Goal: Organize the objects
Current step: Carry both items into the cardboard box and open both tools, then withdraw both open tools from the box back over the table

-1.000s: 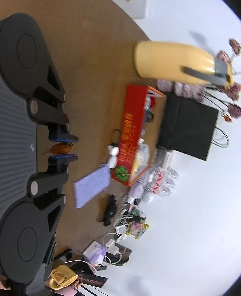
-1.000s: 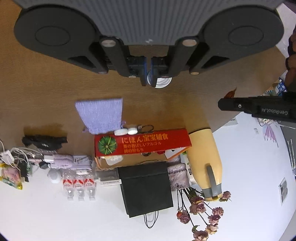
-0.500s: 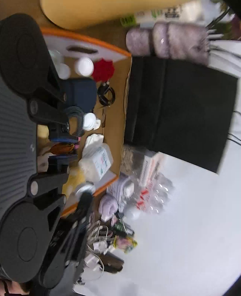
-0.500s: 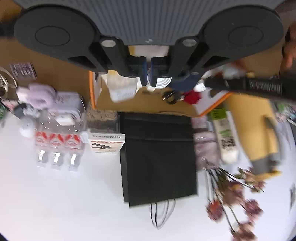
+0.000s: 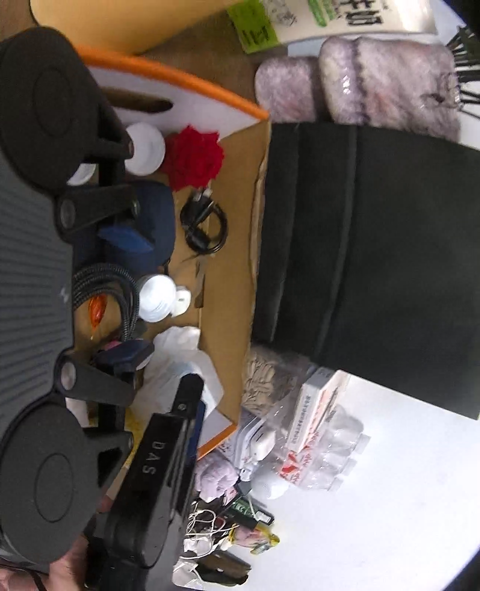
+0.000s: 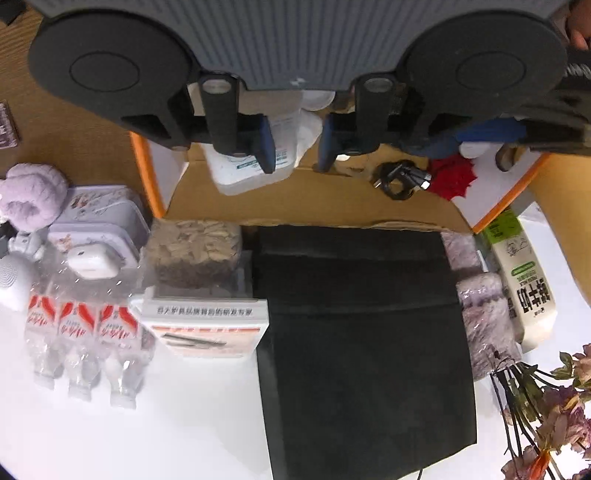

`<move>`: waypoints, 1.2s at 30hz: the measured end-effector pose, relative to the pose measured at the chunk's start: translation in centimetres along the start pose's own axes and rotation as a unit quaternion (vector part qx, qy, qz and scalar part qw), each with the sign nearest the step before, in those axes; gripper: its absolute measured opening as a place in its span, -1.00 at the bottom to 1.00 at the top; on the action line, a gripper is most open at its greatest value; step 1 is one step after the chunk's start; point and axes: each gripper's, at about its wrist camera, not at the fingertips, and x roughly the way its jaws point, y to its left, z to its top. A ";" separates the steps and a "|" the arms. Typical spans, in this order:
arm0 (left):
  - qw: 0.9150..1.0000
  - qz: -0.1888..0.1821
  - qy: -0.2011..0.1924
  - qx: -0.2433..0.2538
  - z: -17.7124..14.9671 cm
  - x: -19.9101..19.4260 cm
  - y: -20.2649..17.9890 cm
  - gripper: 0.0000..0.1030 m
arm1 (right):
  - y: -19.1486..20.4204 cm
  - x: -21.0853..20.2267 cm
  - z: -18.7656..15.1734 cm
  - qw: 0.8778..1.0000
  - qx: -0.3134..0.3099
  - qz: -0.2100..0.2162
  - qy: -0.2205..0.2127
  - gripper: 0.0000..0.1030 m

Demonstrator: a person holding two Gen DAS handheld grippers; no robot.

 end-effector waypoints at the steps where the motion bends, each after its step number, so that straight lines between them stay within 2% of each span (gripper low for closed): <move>1: 1.000 0.008 0.001 0.001 0.1 -0.5 -0.2 0.16 | 0.1 -0.3 0.1 1.000 -0.004 -0.003 0.000 -0.47; 3: 1.000 0.023 0.002 0.011 0.1 -2.1 -0.6 0.28 | 0.6 -1.6 0.3 1.000 -0.020 0.000 0.004 -0.35; 4: 0.999 0.029 0.001 0.016 0.1 -3.1 -0.8 0.40 | 0.9 -2.5 0.3 1.000 -0.030 0.006 0.007 -0.19; 5: 0.999 0.035 -0.001 0.019 0.0 -4.0 -1.0 0.52 | 1.2 -3.6 0.2 0.999 -0.039 0.009 0.005 -0.11; 7: 0.998 0.064 -0.008 0.021 -0.7 -6.7 -1.4 0.64 | 1.6 -6.5 -0.5 0.998 -0.060 0.013 0.000 0.16; 8: 0.996 0.079 -0.015 0.028 -1.4 -8.4 -1.7 0.69 | 1.8 -8.1 -1.1 0.998 -0.068 0.013 -0.002 0.23; 9: 0.995 0.088 -0.024 0.043 -2.3 -10.0 -2.0 0.71 | 1.8 -9.9 -1.9 0.997 -0.074 0.014 -0.006 0.40; 10: 0.993 0.096 -0.036 0.067 -3.5 -11.7 -2.4 0.73 | 1.9 -11.9 -3.0 0.997 -0.078 0.017 -0.011 0.59; 13: 0.983 0.112 -0.080 0.124 -8.3 -17.6 -3.3 0.79 | 2.1 -18.2 -7.0 0.996 -0.083 0.025 -0.028 0.75; 16: 0.983 0.084 -0.108 0.126 -13.6 -23.3 -4.1 0.91 | 2.5 -24.7 -11.9 0.995 -0.086 0.026 -0.053 0.92; 18: 0.986 0.062 -0.117 0.103 -17.5 -26.5 -4.5 0.98 | 2.9 -28.7 -15.8 0.994 -0.083 0.012 -0.064 0.94; 20: 0.990 0.051 -0.106 0.076 -21.5 -28.7 -4.9 0.99 | 3.4 -31.8 -19.5 0.995 -0.083 0.001 -0.056 0.96; 23: 0.994 0.060 -0.070 0.053 -26.7 -30.4 -5.3 0.99 | 4.4 -35.5 -24.3 0.997 -0.070 -0.015 -0.038 0.98; 25: 0.994 0.074 -0.048 0.057 -29.0 -31.0 -5.5 0.99 | 4.7 -37.5 -26.7 0.998 -0.062 -0.019 -0.026 1.00; 29: 0.990 0.114 -0.046 0.070 -30.4 -32.0 -5.3 0.99 | 5.1 -39.3 -28.8 0.997 -0.079 -0.015 0.008 1.00; 33: 0.988 0.121 -0.072 0.062 -30.2 -32.8 -5.0 0.99 | 5.7 -40.5 -28.3 0.994 -0.102 -0.024 -0.009 1.00; 36: 0.989 0.120 -0.069 0.059 -30.1 -32.2 -4.9 0.99 | 5.6 -39.9 -28.4 0.996 -0.091 -0.012 -0.012 1.00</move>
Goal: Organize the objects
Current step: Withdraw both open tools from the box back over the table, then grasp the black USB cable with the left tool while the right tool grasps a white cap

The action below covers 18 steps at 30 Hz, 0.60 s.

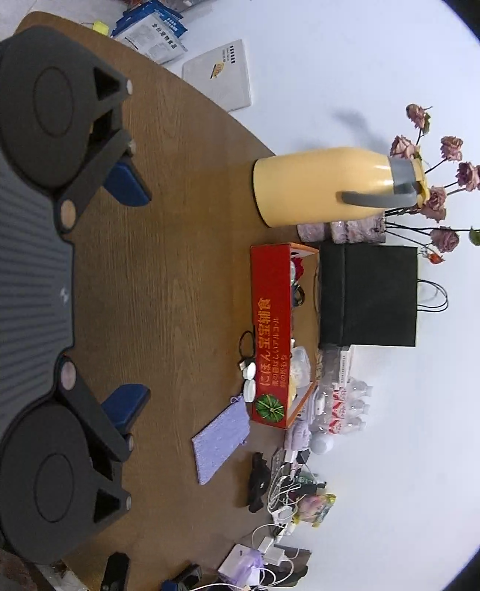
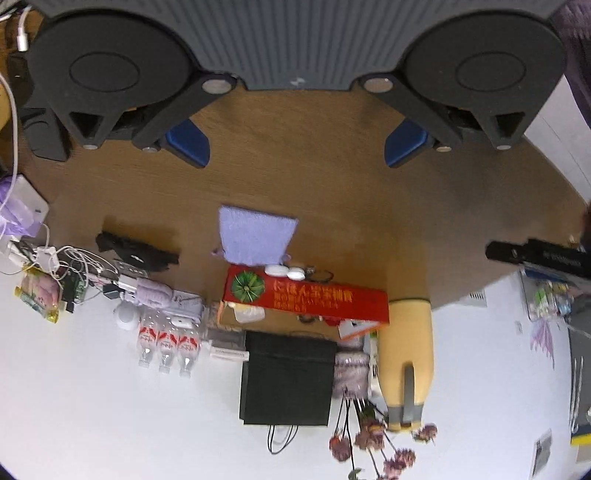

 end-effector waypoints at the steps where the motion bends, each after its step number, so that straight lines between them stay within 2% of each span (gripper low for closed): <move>1: 1.000 -0.001 0.005 0.002 0.0 0.5 -0.1 0.99 | 0.1 0.6 -0.1 1.000 -0.002 0.001 0.006 1.00; 4: 1.000 -0.002 0.020 0.005 0.0 1.8 -0.2 0.99 | 0.3 2.3 -0.2 1.000 -0.019 -0.004 0.016 0.97; 8: 1.000 -0.015 0.021 0.018 1.2 4.5 -0.6 0.98 | -0.7 5.1 1.8 1.000 -0.018 0.001 -0.003 0.83; 12: 0.997 -0.066 0.004 0.049 4.3 8.8 -1.9 0.93 | -2.1 9.8 5.9 0.999 -0.037 0.018 -0.031 0.41; 14: 0.993 -0.093 -0.003 0.068 6.0 11.6 -2.7 0.79 | -2.8 12.8 8.1 0.998 -0.038 0.038 -0.035 0.15; 15: 0.991 -0.105 -0.004 0.081 6.9 13.0 -3.2 0.77 | -3.2 14.4 9.2 0.998 -0.033 0.049 -0.034 -0.06; 18: 0.986 -0.131 0.006 0.103 9.4 18.1 -4.6 0.58 | -4.2 19.9 12.7 0.996 -0.009 0.083 -0.015 -0.32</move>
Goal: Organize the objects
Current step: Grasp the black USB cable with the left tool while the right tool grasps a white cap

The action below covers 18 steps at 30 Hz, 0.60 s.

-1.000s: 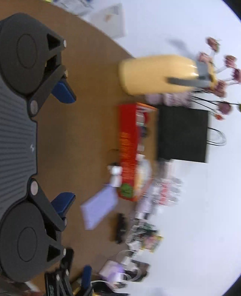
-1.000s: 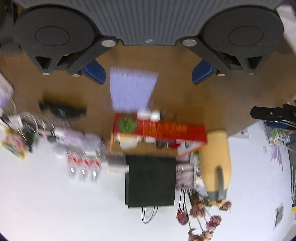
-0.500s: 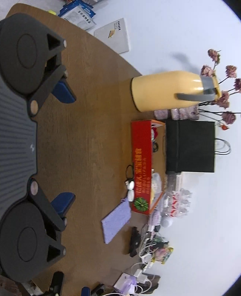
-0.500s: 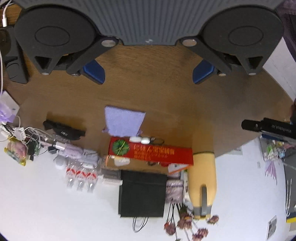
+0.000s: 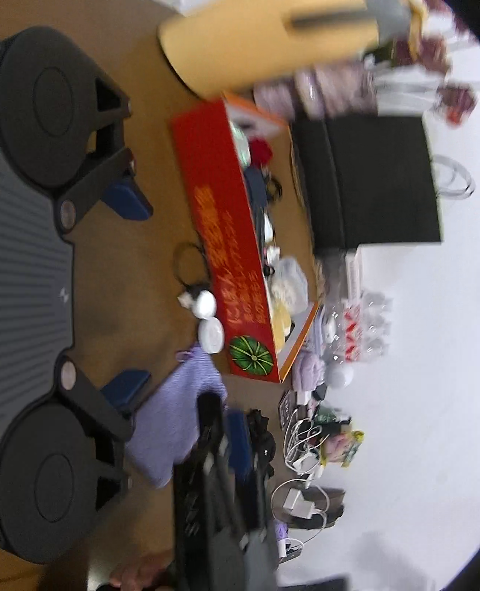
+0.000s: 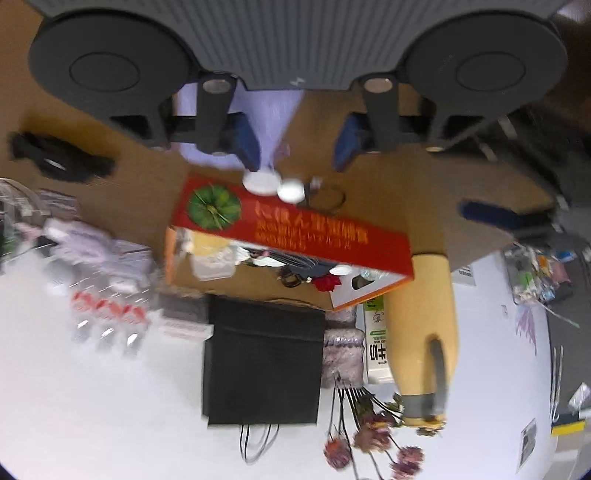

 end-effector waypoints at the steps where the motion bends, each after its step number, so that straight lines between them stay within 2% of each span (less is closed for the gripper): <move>1: 1.000 -0.004 0.009 0.002 0.8 1.7 0.2 0.44 | -0.3 1.5 0.7 1.000 0.003 0.004 0.006 -0.37; 2: 1.000 -0.005 0.015 0.006 1.4 3.2 0.3 0.35 | -0.7 3.3 1.4 1.000 0.006 0.005 0.016 -0.40; 3: 1.000 -0.006 0.018 0.011 1.9 4.6 0.6 0.35 | -0.9 5.0 2.0 1.000 0.005 0.007 0.025 -0.42; 5: 1.000 -0.007 0.010 0.011 2.3 6.6 1.1 0.25 | -1.3 7.6 2.5 0.999 0.002 0.003 0.041 -0.46; 8: 0.999 -0.029 0.016 -0.008 2.7 8.8 2.1 0.09 | -1.4 10.7 2.5 0.998 -0.015 0.007 0.066 -0.49; 10: 0.999 -0.041 0.030 -0.008 2.8 9.9 2.4 -0.06 | -1.6 11.9 2.2 0.997 -0.015 0.017 0.076 -0.71; 12: 0.999 -0.029 0.019 0.022 2.5 10.1 1.8 -0.15 | -2.1 12.6 1.9 0.996 -0.003 0.028 0.083 -0.82; 13: 0.999 -0.032 0.014 0.027 2.4 10.0 1.6 -0.50 | -2.3 12.6 1.7 0.996 0.000 0.030 0.084 -0.85; 15: 0.999 -0.039 0.024 0.023 2.3 9.4 1.6 -0.55 | -2.2 12.1 1.6 0.996 -0.011 0.028 0.088 -0.87; 18: 0.998 -0.037 0.043 0.029 1.4 7.4 1.7 -0.56 | -1.5 11.0 1.2 0.995 -0.037 0.003 0.091 -0.88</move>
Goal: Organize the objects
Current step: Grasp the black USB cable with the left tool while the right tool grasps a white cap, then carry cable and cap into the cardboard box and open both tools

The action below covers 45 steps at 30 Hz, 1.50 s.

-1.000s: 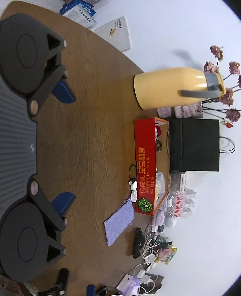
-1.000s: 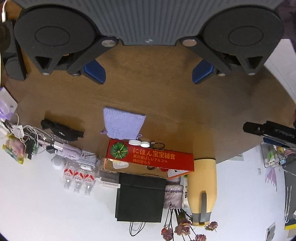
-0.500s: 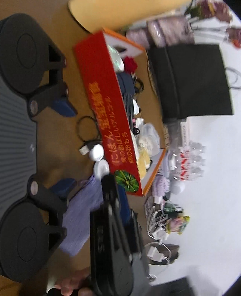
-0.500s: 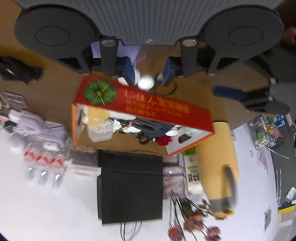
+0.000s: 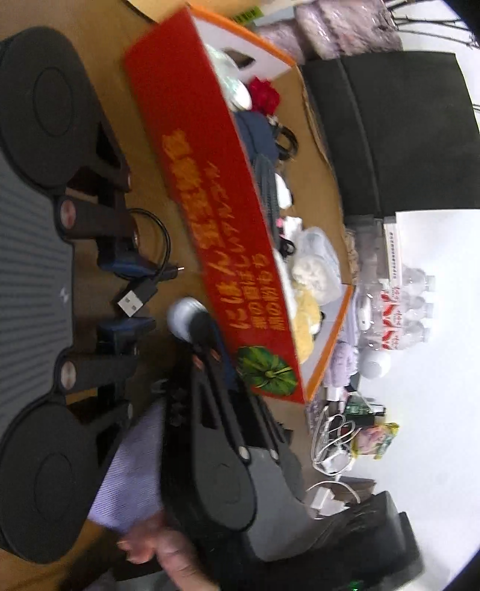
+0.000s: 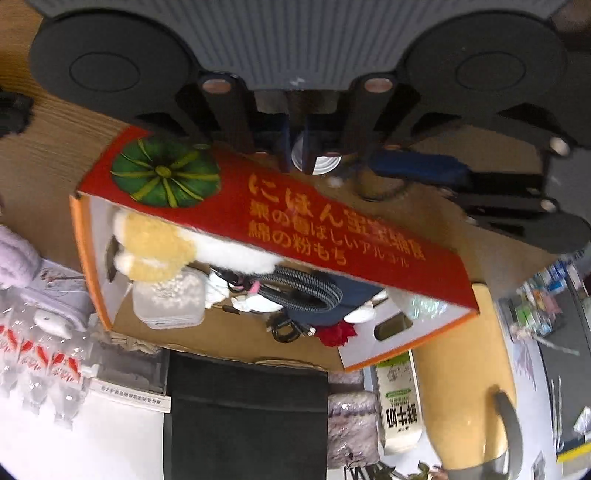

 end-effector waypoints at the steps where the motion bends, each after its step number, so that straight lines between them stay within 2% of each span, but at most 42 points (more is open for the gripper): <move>1: 1.000 -0.006 0.002 0.005 -0.5 -0.7 -0.1 -0.56 | 0.3 -0.4 -0.4 1.000 -0.008 -0.011 -0.002 -0.89; 4: 1.000 -0.007 -0.001 0.004 -1.6 -1.9 0.0 -0.50 | 0.8 -1.8 -0.7 1.000 -0.014 -0.014 -0.016 -0.91; 5: 1.000 -0.002 -0.002 -0.006 -1.6 -1.8 0.1 -0.31 | 1.0 -2.2 -0.6 1.000 -0.013 -0.013 -0.023 -0.91; 6: 1.000 0.006 -0.002 -0.013 -1.6 -1.6 0.2 -0.28 | 1.2 -2.7 -0.4 0.999 -0.013 -0.014 -0.032 -0.91; 7: 1.000 0.010 -0.006 -0.012 -1.5 -1.4 0.0 -0.29 | 1.5 -3.1 -0.3 0.999 -0.013 -0.015 -0.038 -0.91; 9: 1.000 0.015 -0.010 -0.006 -1.5 -1.4 -0.5 -0.69 | 2.0 -4.0 -0.1 0.999 -0.014 -0.018 -0.047 -0.91; 11: 1.000 0.017 -0.001 -0.008 -1.6 -2.1 -1.0 -0.78 | 2.5 -5.3 -0.3 0.998 -0.012 -0.022 -0.056 -0.91; 14: 1.000 0.010 -0.016 -0.012 -2.7 -4.5 -2.2 -0.78 | 3.3 -8.4 -1.6 0.997 -0.002 -0.021 -0.073 -0.91; 17: 0.999 0.018 -0.040 -0.017 -4.1 -7.7 -3.6 -0.78 | 4.5 -11.7 -3.6 0.996 0.006 -0.022 -0.086 -0.91; 22: 0.995 0.011 -0.070 -0.065 -6.8 -14.1 -5.8 -0.78 | 7.0 -16.8 -7.6 0.995 0.031 -0.008 -0.098 -0.91; 24: 0.994 0.007 -0.077 -0.079 -7.9 -16.4 -6.5 -0.78 | 8.1 -18.6 -9.4 0.994 0.046 -0.002 -0.099 -0.91; 27: 0.994 -0.022 -0.076 -0.081 -9.3 -18.6 -7.3 -0.78 | 9.8 -20.7 -11.9 0.994 0.052 0.007 -0.097 -0.91; 31: 0.994 -0.013 -0.081 -0.074 -10.4 -20.7 -8.5 -0.78 | 11.0 -23.1 -13.8 0.994 0.053 -0.010 -0.100 -0.91; 36: 0.991 -0.014 -0.106 -0.075 -10.6 -22.6 -9.0 -0.78 | 10.9 -24.5 -14.6 0.991 0.072 -0.024 -0.107 -0.91; 40: 0.991 -0.013 -0.108 -0.073 -10.0 -22.1 -8.0 -0.78 | 10.4 -24.3 -14.2 0.989 0.079 -0.033 -0.119 -0.91; 45: 0.988 -0.027 -0.137 -0.066 -6.1 -20.4 -4.2 -0.78 | 8.0 -22.4 -10.3 0.987 0.056 -0.050 -0.140 -0.91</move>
